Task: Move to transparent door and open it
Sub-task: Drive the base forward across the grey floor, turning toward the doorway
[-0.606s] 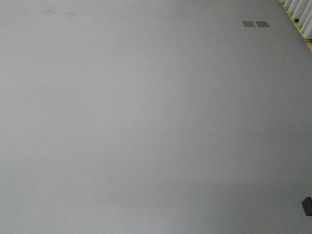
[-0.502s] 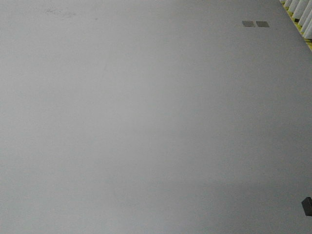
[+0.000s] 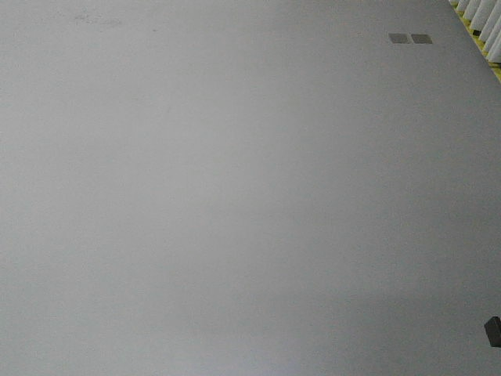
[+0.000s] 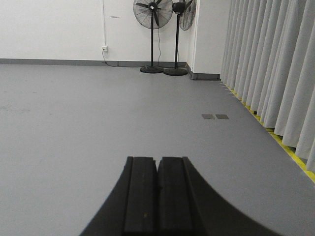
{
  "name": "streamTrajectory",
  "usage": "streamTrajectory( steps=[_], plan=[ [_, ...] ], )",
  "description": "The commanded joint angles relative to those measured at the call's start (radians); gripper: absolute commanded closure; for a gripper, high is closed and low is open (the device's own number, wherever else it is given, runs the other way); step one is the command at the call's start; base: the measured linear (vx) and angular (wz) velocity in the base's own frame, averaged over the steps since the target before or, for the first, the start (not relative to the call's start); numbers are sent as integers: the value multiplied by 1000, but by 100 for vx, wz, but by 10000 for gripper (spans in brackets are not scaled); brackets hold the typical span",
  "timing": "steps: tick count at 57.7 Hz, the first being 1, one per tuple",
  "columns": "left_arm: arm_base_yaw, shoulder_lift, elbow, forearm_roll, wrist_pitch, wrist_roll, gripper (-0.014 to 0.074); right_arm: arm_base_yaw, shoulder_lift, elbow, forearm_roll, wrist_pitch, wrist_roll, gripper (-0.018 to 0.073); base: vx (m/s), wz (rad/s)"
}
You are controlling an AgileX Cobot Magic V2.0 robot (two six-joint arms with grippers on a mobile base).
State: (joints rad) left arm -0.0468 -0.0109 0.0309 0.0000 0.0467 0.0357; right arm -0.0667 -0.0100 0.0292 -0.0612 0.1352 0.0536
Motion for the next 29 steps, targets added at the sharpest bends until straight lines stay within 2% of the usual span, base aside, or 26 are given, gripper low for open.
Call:
streamTrajectory(
  steps=[1, 29],
  plan=[
    [1, -5, 15, -5, -88, -8, 603, -4, -17, 6, -8, -88, -9, 568, 0, 0],
    [1, -5, 15, -5, -88, -8, 603, -4, -17, 6, -8, -88, -9, 568, 1, -1]
  ],
)
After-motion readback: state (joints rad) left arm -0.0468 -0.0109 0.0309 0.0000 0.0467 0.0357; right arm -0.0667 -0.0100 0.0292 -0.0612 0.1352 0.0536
